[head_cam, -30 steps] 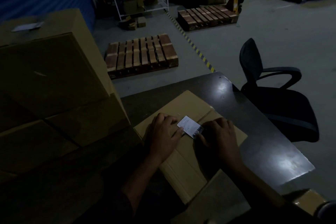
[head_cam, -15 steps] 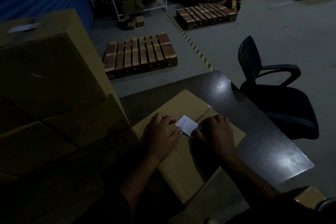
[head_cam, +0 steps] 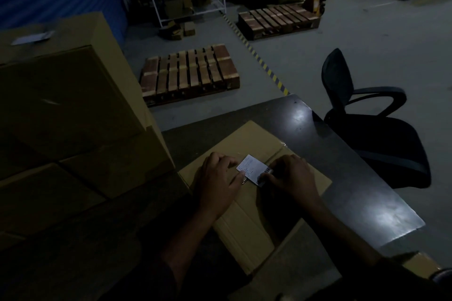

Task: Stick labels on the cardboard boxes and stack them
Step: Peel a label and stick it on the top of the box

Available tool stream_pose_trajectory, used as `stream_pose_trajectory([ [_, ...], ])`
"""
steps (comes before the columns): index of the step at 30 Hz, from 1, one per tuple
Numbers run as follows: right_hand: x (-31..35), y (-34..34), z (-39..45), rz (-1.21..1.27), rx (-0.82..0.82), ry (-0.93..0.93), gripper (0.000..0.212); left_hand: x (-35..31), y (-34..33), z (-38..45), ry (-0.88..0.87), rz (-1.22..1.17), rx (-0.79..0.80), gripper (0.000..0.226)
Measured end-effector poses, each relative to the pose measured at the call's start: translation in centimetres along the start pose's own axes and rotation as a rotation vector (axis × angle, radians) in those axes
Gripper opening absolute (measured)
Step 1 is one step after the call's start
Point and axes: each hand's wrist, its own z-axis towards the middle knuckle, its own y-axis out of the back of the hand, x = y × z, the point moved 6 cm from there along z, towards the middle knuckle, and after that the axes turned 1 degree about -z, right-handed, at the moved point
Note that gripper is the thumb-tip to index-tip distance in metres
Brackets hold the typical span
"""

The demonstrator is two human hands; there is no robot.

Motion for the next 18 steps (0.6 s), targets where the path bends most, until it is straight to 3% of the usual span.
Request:
stream_pose_trajectory([
  [6,-0.21,-0.45,-0.17,0.164,0.035,-0.020,0.035,-0.40,0.24,-0.06,0.007,-0.018,0.016,0.035],
  [11,0.28,0.00,-0.35,0.163,0.047,0.006,0.036,-0.31,0.37,-0.22,0.038,-0.066,-0.008,0.041],
  [15,0.06,-0.20,-0.36,0.203,0.082,0.067,0.017,-0.44,0.66,-0.35,0.087,-0.100,-0.008,0.058],
  [18,0.01,-0.27,-0.66,0.263,0.070,0.101,0.021,-0.14,0.66,-0.39,0.114,-0.112,-0.006,0.064],
])
